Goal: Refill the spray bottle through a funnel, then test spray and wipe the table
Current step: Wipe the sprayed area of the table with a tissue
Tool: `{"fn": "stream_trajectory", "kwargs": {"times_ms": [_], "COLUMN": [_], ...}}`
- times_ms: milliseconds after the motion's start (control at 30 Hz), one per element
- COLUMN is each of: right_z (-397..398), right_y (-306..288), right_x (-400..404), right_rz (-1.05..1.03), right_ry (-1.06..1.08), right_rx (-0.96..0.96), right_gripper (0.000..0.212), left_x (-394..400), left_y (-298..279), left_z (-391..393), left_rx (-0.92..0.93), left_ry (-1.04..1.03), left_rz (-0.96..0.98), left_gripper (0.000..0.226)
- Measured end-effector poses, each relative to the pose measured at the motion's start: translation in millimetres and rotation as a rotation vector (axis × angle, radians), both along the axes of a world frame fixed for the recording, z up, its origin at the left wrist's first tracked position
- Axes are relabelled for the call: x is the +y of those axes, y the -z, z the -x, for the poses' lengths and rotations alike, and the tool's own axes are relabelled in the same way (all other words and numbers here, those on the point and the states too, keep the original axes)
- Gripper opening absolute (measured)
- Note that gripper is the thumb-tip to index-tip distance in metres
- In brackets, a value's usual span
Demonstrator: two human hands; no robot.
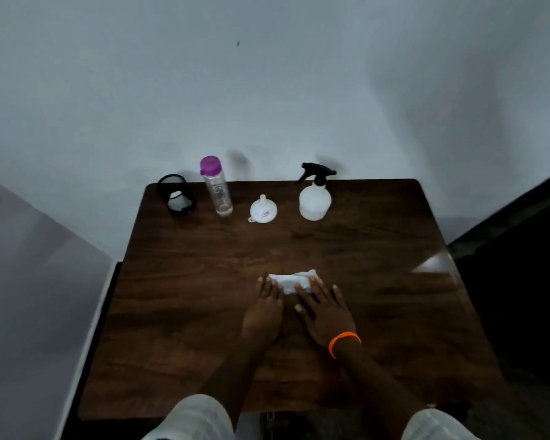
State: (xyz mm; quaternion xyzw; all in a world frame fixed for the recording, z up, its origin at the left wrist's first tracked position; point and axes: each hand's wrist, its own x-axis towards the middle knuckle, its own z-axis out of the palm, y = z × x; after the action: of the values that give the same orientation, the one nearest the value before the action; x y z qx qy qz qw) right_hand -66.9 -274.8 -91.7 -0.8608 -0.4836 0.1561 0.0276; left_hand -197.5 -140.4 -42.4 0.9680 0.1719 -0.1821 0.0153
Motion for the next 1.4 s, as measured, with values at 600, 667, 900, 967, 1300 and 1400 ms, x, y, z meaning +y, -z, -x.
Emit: {"fn": "stream_trajectory", "kwargs": {"times_ms": [600, 667, 900, 967, 1300, 1400], "right_z": [85.3, 92.9, 139.2, 145.2, 145.7, 152.0], "right_y": [-10.9, -10.1, -34.1, -39.6, -49.0, -43.7], "right_x": [-46.3, -38.1, 25.2, 32.7, 75.1, 82.6], "right_rz": [0.06, 0.04, -0.033, -0.134, -0.069, -0.036], "right_ry": [0.071, 0.01, -0.28, -0.135, 0.191, 0.177], "right_rx": [0.135, 0.156, 0.391, 0.466, 0.506, 0.577], "right_gripper": [0.061, 0.06, 0.048, 0.038, 0.049, 0.04], "left_x": [-41.7, -34.2, -8.3, -8.0, 1.5, 3.0], "left_y": [16.7, 15.3, 2.6, 3.4, -24.5, -44.1], "left_z": [70.6, 88.3, 183.2, 197.2, 143.6, 133.8], "left_rx": [-0.056, -0.052, -0.079, -0.091, -0.295, -0.368], "left_ry": [-0.044, -0.107, -0.393, -0.45, -1.04, -1.356], "left_rz": [0.015, 0.037, 0.093, 0.117, 0.445, 0.505], "left_gripper": [0.064, 0.064, 0.053, 0.052, 0.047, 0.034]}}
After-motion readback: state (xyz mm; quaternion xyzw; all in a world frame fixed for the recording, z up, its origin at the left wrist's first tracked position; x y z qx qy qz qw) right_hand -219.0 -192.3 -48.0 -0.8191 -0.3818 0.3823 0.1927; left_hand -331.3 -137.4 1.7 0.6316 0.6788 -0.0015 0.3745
